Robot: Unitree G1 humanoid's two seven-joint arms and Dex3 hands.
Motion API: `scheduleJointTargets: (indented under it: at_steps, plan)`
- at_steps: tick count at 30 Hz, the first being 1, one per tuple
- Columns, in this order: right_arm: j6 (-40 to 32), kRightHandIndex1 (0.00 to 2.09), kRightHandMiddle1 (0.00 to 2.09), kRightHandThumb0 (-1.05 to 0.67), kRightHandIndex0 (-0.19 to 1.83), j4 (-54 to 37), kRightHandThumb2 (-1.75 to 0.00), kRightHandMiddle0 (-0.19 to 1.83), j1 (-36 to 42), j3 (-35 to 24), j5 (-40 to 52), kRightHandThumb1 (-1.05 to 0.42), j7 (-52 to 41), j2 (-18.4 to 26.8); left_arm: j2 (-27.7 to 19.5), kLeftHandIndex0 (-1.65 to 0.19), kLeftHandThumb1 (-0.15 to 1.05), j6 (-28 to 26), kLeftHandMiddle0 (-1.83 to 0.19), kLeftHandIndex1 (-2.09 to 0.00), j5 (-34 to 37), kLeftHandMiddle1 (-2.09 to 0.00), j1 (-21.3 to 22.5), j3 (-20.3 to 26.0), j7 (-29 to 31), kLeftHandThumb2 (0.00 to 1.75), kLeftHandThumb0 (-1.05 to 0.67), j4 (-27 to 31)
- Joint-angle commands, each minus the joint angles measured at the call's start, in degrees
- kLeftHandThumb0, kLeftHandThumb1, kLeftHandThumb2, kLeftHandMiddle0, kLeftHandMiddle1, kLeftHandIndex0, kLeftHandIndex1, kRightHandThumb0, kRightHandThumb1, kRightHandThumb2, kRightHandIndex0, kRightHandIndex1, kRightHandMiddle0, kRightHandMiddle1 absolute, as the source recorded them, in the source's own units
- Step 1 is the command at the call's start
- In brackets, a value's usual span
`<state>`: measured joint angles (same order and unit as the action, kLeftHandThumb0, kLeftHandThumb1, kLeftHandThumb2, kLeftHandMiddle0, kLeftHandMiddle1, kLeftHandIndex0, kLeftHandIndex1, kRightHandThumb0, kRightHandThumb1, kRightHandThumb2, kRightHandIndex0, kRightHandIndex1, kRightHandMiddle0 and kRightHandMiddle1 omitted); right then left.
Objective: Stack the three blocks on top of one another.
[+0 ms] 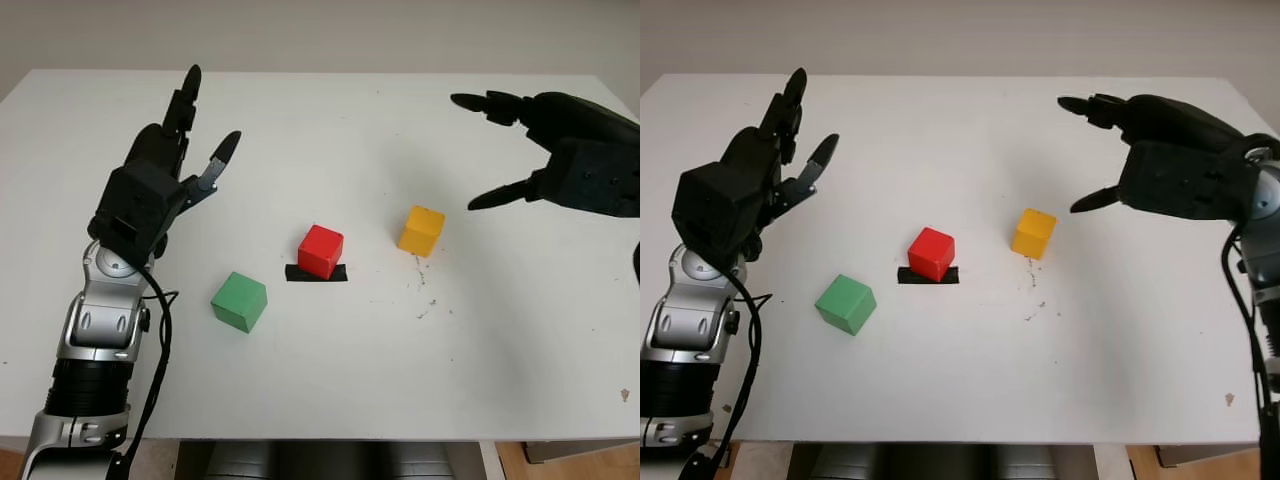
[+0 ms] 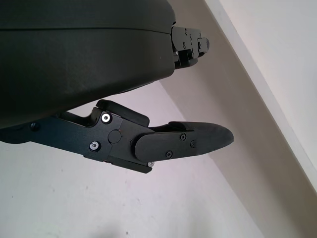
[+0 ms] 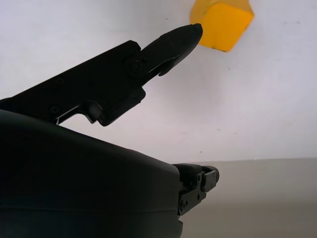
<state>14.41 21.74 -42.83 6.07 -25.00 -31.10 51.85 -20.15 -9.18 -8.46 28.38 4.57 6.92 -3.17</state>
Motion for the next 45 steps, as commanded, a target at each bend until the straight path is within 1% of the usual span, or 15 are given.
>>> scheduleJointTargets:
  at_steps: [1,4,7,10,13,16,21,28,34,43,45]
  plan:
    - [2.53,0.07,0.08,-0.56,0.05,0.52,-0.05,0.25,-2.42,1.72,-2.08,-0.77,-0.37,1.72,-0.62,0.08,1.05,0.07,0.1,-0.05,-0.29,-0.06,0.47,-0.39,0.2,0.48,-0.65,-0.01]
    - [7.12,0.07,0.09,-0.57,0.07,2.45,-0.05,0.28,-4.32,4.22,-5.53,-0.77,0.2,1.98,-0.41,0.09,1.05,-0.35,0.1,-0.05,0.19,-0.06,0.65,-0.28,0.52,0.47,-0.64,0.19]
    - [10.17,0.07,0.09,-0.57,0.07,4.2,-0.05,0.29,-5.81,6.24,-8.63,-0.77,1.29,1.52,-0.39,0.09,1.05,-0.82,0.1,-0.05,0.39,-0.05,0.64,-0.28,0.65,0.46,-0.65,0.36]
    - [14.68,0.08,0.1,-0.58,0.11,6.67,-0.05,0.34,-6.58,7.82,-11.5,-0.75,5.84,0.71,-0.48,0.09,1.05,-0.84,0.1,-0.05,0.45,-0.06,0.47,-0.26,0.8,0.45,-0.64,0.29]
    - [17.01,0.07,0.11,-0.54,0.11,10.17,-0.05,0.38,-7.73,9.17,-12.81,-0.76,8.75,-0.83,-0.57,0.08,1.05,-0.7,0.1,-0.05,0.52,-0.05,0.45,-0.14,0.93,0.45,-0.63,0.08]
    - [17.36,0.06,0.1,-0.49,0.09,13.42,-0.06,0.38,-9.19,10.21,-12.62,-0.78,8.31,-2.34,-0.72,0.08,1.05,-1.12,0.1,-0.05,0.56,-0.05,0.36,-0.11,1.23,0.44,-0.64,0.33]
    - [17.12,0.05,0.09,-0.42,0.08,15.65,-0.06,0.39,-10.43,11.0,-11.63,-0.8,6.05,-4.37,-0.83,0.08,1.05,-0.74,0.1,-0.06,0.33,-0.05,-0.06,-0.11,1.18,0.43,-0.64,0.77]
    - [21.46,0.05,0.09,-0.4,0.07,20.18,-0.06,0.41,-11.09,12.84,-13.35,-0.81,9.95,-5.74,-1.13,0.07,1.05,-0.99,0.11,-0.06,-0.31,-0.05,-0.49,-0.57,1.3,0.43,-0.66,0.79]
    - [23.37,0.06,0.08,-0.43,0.08,22.57,-0.05,0.42,-11.44,15.36,-17.32,-0.81,14.69,-5.58,-1.13,0.06,1.05,-1.14,0.11,-0.06,-0.29,-0.05,-0.64,-0.74,1.75,0.43,-0.67,0.87]
    - [24.47,0.04,0.07,-0.4,0.05,24.46,-0.06,0.43,-11.82,18.34,-21.31,-0.81,17.84,-5.25,-1.15,0.06,1.05,-2.68,0.12,-0.06,-0.53,-0.05,-0.89,-0.8,1.82,0.42,-0.67,1.88]
    - [24.76,0.05,0.07,-0.4,0.05,25.01,-0.06,0.43,-11.91,18.9,-21.97,-0.82,18.58,-5.23,-1.39,0.06,1.05,-2.21,0.11,-0.06,-0.52,-0.05,-1.02,-0.86,2.03,0.42,-0.67,1.84]
